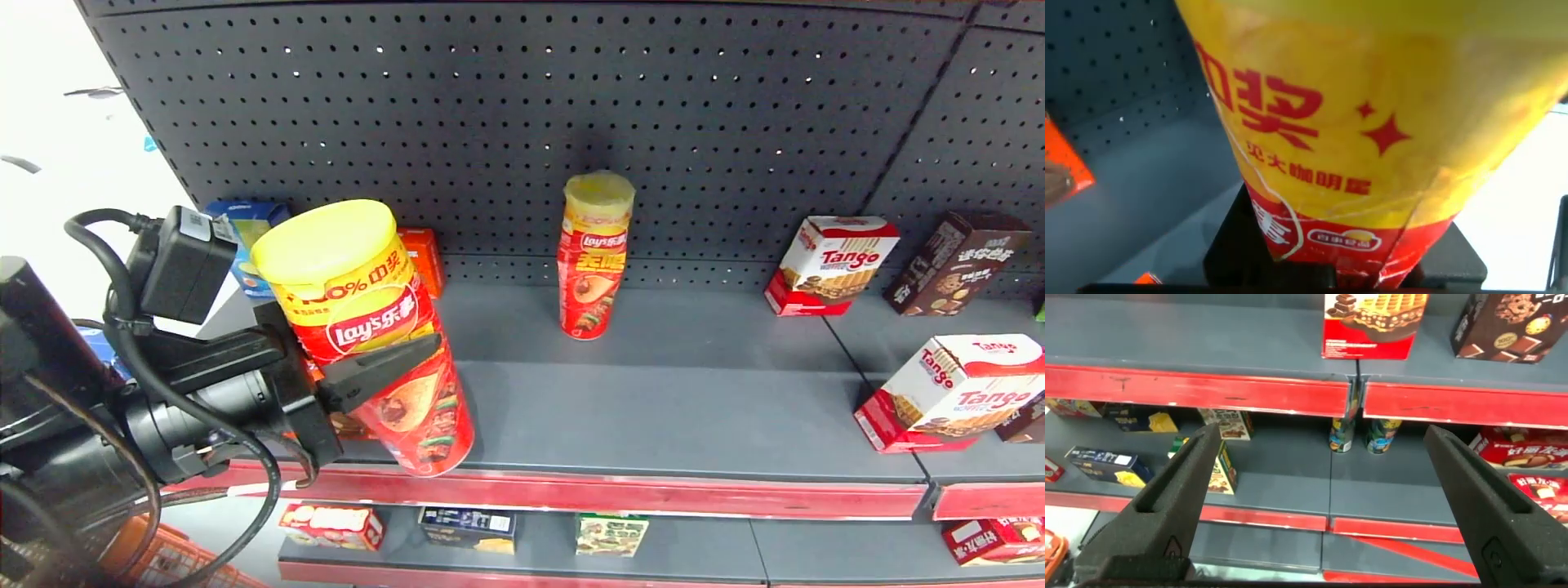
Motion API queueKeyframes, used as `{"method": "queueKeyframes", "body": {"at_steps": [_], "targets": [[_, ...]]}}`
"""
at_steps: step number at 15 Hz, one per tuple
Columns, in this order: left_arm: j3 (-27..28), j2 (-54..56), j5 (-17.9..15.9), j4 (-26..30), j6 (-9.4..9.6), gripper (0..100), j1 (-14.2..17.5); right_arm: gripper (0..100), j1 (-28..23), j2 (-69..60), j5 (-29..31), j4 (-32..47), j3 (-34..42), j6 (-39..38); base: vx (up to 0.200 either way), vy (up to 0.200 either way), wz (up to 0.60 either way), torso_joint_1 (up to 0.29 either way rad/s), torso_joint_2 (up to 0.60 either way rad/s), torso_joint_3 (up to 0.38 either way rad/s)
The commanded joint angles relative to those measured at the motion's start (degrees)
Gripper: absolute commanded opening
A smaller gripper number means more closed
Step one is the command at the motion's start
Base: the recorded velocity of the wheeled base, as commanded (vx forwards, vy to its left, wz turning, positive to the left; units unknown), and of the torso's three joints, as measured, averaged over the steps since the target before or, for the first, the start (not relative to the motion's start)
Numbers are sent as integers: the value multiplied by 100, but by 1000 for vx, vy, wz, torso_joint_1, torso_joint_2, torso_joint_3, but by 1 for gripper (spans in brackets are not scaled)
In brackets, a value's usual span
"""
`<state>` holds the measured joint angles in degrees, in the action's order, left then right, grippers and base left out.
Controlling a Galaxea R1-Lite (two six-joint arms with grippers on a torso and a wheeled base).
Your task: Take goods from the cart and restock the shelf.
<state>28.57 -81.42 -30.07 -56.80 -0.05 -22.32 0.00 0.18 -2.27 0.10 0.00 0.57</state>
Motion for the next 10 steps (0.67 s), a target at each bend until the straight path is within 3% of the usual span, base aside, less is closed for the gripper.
{"method": "queueKeyframes", "body": {"at_steps": [1,4,5,10], "targets": [[25,-41,2,2,-4,0,0,100,0,8,-2,-1,0,-5,0,0,0,0,0,0],[17,-23,-183,28,5,0,-62,100,0,8,-11,17,0,13,0,0,0,0,0,0],[-19,-23,-165,37,5,0,-202,100,0,8,-11,17,0,13,0,0,0,0,0,0],[-71,-58,-148,72,-4,0,-185,100,0,8,-11,8,0,13,0,0,0,0,0,0]]}}
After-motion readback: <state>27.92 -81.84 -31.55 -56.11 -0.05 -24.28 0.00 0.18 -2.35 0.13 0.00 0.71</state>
